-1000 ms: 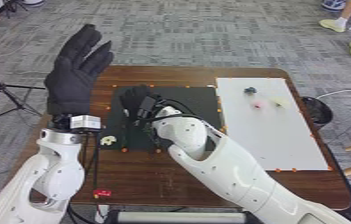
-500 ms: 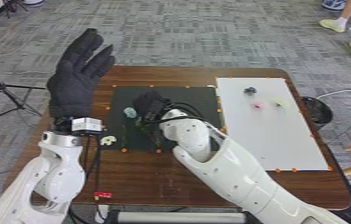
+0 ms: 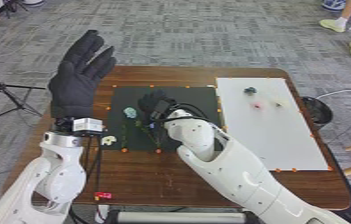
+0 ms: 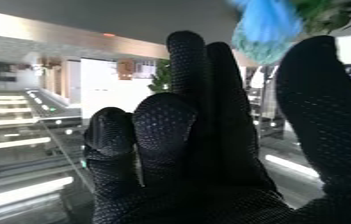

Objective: Arrange flowers

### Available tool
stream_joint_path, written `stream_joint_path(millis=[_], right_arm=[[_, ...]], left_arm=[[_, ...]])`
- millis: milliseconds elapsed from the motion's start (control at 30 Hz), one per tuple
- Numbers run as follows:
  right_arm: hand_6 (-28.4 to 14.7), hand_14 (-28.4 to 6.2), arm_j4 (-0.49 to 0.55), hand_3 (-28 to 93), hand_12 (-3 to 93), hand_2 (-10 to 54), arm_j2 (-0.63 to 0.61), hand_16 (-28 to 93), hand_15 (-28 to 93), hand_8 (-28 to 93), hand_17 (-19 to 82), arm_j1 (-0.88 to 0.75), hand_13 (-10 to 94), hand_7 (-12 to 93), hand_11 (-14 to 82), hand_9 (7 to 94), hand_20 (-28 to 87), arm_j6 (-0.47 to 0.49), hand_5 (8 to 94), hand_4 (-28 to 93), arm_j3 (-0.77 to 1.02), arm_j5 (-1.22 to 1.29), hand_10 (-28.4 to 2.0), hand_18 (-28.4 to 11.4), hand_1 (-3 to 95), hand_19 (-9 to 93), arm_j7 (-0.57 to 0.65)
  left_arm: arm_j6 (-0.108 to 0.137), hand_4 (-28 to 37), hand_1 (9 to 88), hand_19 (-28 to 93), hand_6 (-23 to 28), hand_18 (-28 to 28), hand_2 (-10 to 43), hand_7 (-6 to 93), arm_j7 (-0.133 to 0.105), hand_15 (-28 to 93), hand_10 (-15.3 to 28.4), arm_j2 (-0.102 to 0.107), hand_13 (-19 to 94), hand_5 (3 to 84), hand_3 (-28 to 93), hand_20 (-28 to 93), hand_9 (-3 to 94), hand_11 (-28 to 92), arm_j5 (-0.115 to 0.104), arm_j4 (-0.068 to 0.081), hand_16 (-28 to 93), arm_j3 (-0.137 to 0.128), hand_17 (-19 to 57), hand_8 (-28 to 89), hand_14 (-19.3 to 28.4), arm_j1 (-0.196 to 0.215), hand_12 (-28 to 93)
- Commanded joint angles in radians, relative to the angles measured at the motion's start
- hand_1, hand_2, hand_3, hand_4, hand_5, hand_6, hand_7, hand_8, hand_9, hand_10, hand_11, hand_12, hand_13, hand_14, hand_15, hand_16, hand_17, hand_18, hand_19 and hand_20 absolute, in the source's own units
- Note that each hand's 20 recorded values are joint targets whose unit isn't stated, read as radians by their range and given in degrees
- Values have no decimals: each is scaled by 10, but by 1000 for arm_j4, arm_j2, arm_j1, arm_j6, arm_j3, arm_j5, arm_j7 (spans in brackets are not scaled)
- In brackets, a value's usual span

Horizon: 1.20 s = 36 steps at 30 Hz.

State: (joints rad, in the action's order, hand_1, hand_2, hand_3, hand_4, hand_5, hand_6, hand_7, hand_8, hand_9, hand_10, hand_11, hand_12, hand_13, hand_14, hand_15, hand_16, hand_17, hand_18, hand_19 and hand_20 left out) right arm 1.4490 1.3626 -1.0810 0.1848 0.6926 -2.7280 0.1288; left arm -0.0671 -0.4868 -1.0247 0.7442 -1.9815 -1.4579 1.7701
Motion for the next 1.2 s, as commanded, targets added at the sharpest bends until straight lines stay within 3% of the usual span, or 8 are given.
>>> stream_joint_path(millis=[33,233,333,567,700,900,1033,1200], right_arm=[[-28,-79,50,810,217,-95,-8,290,811,-125,352,18,634,213,266,558,523,-39,502,-283,39,45,-123,-197,277,932,33],[-65,-104,136,818,219,-95,-141,243,800,-98,302,9,529,177,242,410,510,8,384,-283,115,107,-153,-201,245,895,92],[-70,-120,199,830,223,-95,-246,212,788,-93,261,-35,455,172,228,337,506,73,333,-283,186,150,-163,-206,239,860,145],[-95,-138,253,805,219,-95,-418,160,772,-59,199,-154,351,83,126,254,508,156,216,-283,332,190,-187,-220,240,802,221],[-137,-131,212,795,201,-95,-441,151,758,-46,207,-193,379,52,111,296,506,135,244,-283,386,178,-187,-221,244,796,252],[-123,-119,166,802,192,-95,-476,162,756,-65,234,-224,439,106,176,383,504,96,322,-283,422,140,-167,-222,258,814,268],[-96,-107,150,803,204,-95,-495,178,752,-89,248,-242,466,165,258,434,500,49,389,-283,432,117,-147,-216,276,826,253],[-10,-77,137,806,245,-95,-501,228,717,-110,296,-266,586,333,329,628,493,-109,559,-282,433,118,-102,-197,357,849,199]], left_arm=[[-3,-283,230,396,25,210,-62,231,9,147,111,-20,202,268,687,73,229,162,3,0,51,-3,-133,-122,154,14,156],[8,-283,230,396,25,210,-62,230,18,147,111,-37,202,268,688,73,229,162,6,-4,50,-8,-134,-122,154,48,156],[19,-283,229,396,25,210,-62,231,37,147,109,-44,202,267,689,73,229,161,-3,-2,50,-2,-134,-121,154,70,156],[33,-283,230,396,24,209,-62,230,54,145,110,-57,201,267,688,74,230,160,-6,-26,50,-43,-134,-122,154,167,156],[34,-283,231,396,24,209,-62,231,60,145,110,-70,201,266,687,74,228,160,-6,-31,51,-51,-135,-121,154,192,156],[27,-283,231,397,24,209,-62,230,58,145,110,-83,201,266,687,74,227,161,-6,-29,51,-49,-135,-122,154,200,157],[27,-283,231,397,24,209,-61,232,56,144,109,-83,201,265,686,74,227,160,-5,-31,51,-54,-136,-122,153,209,157],[28,-283,230,397,24,209,-63,234,55,144,110,-82,201,265,689,75,227,160,-4,-34,52,-60,-136,-123,153,218,157]])
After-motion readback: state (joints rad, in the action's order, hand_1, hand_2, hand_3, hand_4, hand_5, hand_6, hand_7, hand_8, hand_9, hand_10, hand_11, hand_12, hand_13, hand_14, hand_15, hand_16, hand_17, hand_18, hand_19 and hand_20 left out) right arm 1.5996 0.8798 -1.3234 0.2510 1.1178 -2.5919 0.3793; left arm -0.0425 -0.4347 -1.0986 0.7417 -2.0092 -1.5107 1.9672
